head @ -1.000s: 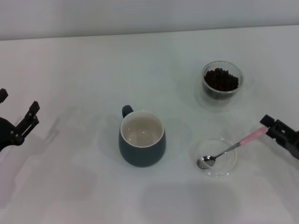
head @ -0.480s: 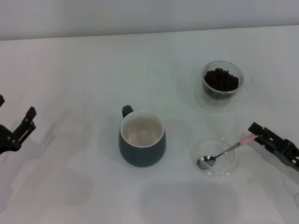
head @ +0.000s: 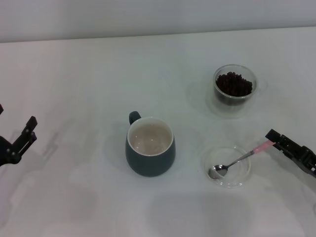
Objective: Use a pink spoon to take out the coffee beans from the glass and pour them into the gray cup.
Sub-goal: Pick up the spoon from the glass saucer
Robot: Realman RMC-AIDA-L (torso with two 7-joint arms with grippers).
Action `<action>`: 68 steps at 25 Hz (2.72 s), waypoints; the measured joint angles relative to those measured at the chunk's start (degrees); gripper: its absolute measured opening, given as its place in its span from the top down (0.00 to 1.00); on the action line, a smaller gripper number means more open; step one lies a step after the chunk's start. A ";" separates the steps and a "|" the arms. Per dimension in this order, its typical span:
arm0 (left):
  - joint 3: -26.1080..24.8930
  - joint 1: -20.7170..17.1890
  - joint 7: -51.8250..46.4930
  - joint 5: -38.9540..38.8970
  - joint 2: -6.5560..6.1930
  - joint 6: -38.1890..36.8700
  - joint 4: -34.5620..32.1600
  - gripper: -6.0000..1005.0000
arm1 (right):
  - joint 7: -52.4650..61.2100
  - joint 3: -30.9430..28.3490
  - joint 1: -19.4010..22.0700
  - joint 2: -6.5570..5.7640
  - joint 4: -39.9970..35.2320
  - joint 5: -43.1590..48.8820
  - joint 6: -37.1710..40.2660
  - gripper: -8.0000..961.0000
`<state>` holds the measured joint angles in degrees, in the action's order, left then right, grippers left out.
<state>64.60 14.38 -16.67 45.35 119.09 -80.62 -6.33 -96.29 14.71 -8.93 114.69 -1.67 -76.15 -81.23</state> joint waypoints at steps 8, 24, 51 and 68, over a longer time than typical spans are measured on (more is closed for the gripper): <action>-0.07 -0.18 0.29 0.00 -0.04 -0.80 0.03 0.20 | -1.40 -0.04 -0.57 0.06 0.80 -0.14 0.85 0.35; -0.10 -0.16 0.33 0.00 0.00 -0.86 -0.01 0.20 | -1.13 0.09 -0.83 0.17 1.23 -0.02 -0.91 0.45; -0.09 -0.45 1.19 -0.04 0.00 -1.30 0.01 0.20 | -0.99 -0.04 -1.45 0.34 2.38 -0.05 -0.51 0.73; -0.09 -0.43 1.62 -1.11 0.21 -1.23 0.45 0.20 | -0.32 -0.20 -2.91 0.03 -1.14 -0.98 -8.35 0.84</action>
<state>64.51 13.95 -15.05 44.24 119.31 -81.85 -5.88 -96.61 14.51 -11.84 114.72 -2.81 -77.13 -89.58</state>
